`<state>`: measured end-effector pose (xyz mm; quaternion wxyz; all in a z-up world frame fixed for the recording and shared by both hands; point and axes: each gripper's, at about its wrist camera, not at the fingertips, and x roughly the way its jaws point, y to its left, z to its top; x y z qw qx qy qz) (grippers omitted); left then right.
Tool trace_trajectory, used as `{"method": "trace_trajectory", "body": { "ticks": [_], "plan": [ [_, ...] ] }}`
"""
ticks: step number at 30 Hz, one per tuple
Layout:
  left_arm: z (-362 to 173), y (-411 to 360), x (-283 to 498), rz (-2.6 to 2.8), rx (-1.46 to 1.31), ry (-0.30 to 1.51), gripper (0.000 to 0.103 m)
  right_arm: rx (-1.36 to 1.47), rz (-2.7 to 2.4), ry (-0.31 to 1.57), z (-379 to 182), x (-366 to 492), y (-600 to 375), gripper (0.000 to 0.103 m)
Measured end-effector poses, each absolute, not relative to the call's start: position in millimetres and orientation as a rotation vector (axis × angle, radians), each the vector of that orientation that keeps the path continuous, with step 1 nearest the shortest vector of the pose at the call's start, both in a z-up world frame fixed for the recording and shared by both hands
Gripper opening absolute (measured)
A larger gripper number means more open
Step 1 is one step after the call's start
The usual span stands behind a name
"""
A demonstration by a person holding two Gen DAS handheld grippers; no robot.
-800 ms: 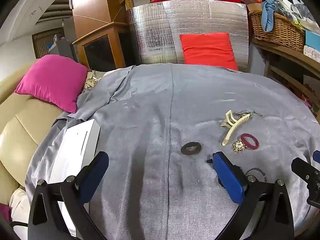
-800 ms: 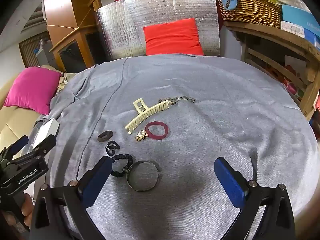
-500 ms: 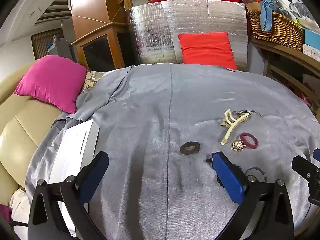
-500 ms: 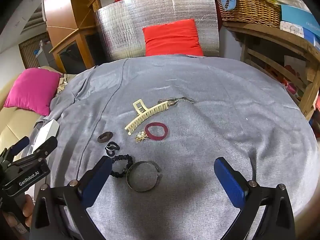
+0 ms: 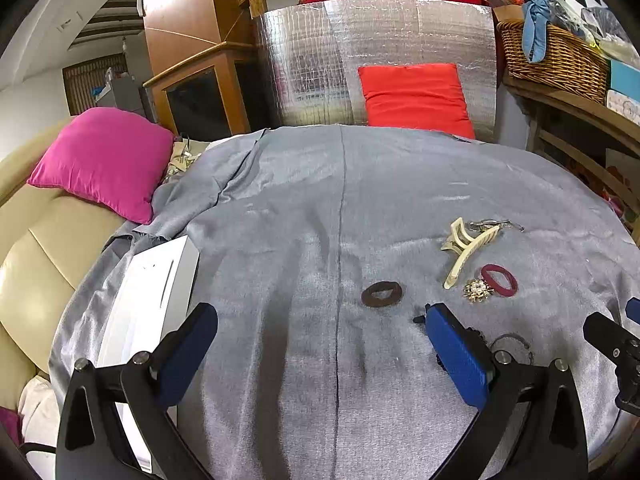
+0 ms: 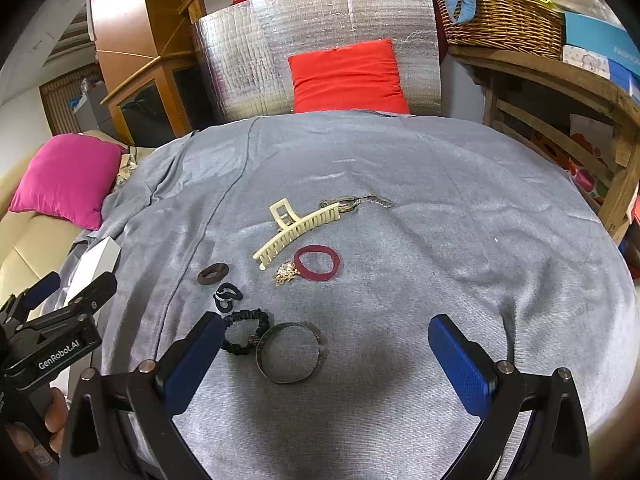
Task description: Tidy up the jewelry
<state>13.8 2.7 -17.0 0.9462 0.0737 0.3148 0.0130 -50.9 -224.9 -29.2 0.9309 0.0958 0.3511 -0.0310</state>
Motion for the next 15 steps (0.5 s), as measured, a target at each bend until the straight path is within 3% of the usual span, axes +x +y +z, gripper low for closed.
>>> {"method": "trace_trajectory", "body": {
  "ticks": [15],
  "plan": [
    [-17.0,6.5,14.5,0.029,0.148,0.645,0.103,0.205,-0.049,0.697,-27.7,-51.0,-218.1,0.103]
  ]
}}
